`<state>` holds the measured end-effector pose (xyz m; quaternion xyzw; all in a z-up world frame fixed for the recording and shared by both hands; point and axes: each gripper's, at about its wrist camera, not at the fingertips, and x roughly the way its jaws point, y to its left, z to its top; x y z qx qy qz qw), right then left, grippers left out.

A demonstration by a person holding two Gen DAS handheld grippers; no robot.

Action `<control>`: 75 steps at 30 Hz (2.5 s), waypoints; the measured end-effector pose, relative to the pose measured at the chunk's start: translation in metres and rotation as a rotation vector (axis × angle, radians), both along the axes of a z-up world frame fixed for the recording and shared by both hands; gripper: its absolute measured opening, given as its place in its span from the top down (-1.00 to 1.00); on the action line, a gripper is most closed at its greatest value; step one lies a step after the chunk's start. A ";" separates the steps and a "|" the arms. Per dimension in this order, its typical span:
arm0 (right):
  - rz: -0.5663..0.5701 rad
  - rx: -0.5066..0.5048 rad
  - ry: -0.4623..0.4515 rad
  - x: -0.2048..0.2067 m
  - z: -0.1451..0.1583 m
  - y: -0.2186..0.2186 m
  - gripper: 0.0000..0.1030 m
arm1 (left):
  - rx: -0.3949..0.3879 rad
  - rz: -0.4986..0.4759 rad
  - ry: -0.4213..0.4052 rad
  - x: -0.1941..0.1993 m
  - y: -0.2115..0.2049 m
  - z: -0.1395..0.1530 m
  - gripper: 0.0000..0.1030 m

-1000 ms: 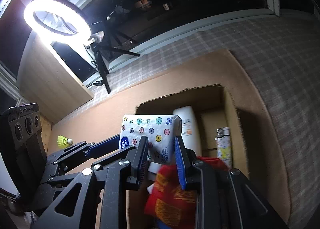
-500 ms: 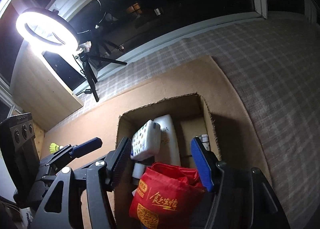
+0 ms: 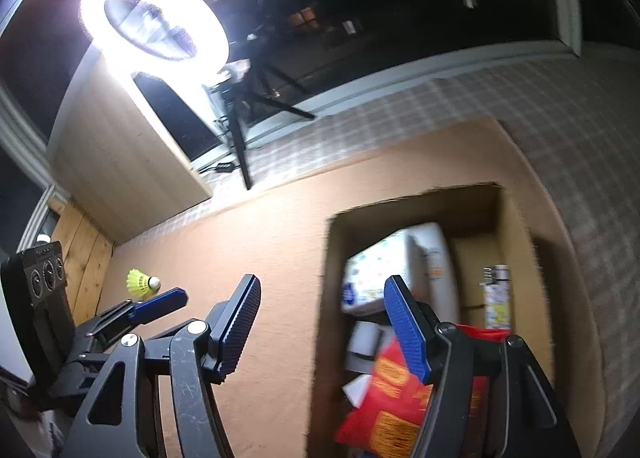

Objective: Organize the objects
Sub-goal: 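Carry the tissue pack into the box and open the left tool, then move the open right tool down to the yellow shuttlecock, then close the right tool on the shuttlecock and lift it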

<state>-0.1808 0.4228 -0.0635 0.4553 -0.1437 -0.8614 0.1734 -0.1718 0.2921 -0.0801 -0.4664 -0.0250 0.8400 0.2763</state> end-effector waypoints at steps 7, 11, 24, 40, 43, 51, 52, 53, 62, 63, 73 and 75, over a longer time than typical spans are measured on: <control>0.086 -0.014 0.004 -0.003 -0.007 -0.059 -0.18 | -0.009 0.123 -0.011 0.011 -0.079 -0.007 -0.39; 0.177 -0.023 -0.003 -0.003 -0.007 -0.100 -0.18 | -0.003 0.198 -0.031 0.015 -0.130 -0.015 -0.39; 0.403 0.083 -0.019 -0.015 -0.012 -0.249 -0.18 | 0.019 0.421 -0.078 0.029 -0.272 -0.045 -0.38; 0.506 0.083 -0.083 -0.058 -0.057 -0.385 -0.18 | 0.044 0.539 -0.128 0.045 -0.362 -0.077 -0.37; 0.523 0.060 -0.109 -0.068 -0.066 -0.404 -0.18 | 0.049 0.543 -0.136 0.044 -0.369 -0.082 -0.37; 0.513 0.044 -0.167 -0.087 -0.094 -0.436 0.18 | 0.053 0.534 -0.147 0.032 -0.377 -0.090 -0.37; 0.513 0.050 -0.175 -0.089 -0.097 -0.438 0.25 | 0.051 0.533 -0.148 0.031 -0.378 -0.091 -0.37; 0.510 0.056 -0.189 -0.090 -0.102 -0.441 0.32 | 0.050 0.532 -0.148 0.029 -0.378 -0.092 -0.37; 0.531 0.022 -0.297 -0.073 -0.116 -0.444 0.41 | 0.077 0.525 -0.183 0.007 -0.385 -0.112 -0.26; 0.534 0.027 -0.300 -0.071 -0.116 -0.443 0.41 | 0.083 0.526 -0.191 0.005 -0.386 -0.115 -0.21; 0.507 -0.010 -0.358 -0.055 -0.116 -0.413 0.41 | 0.132 0.482 -0.208 0.000 -0.377 -0.124 -0.15; 0.503 -0.025 -0.366 -0.051 -0.115 -0.409 0.41 | 0.121 0.459 -0.191 0.000 -0.368 -0.120 -0.15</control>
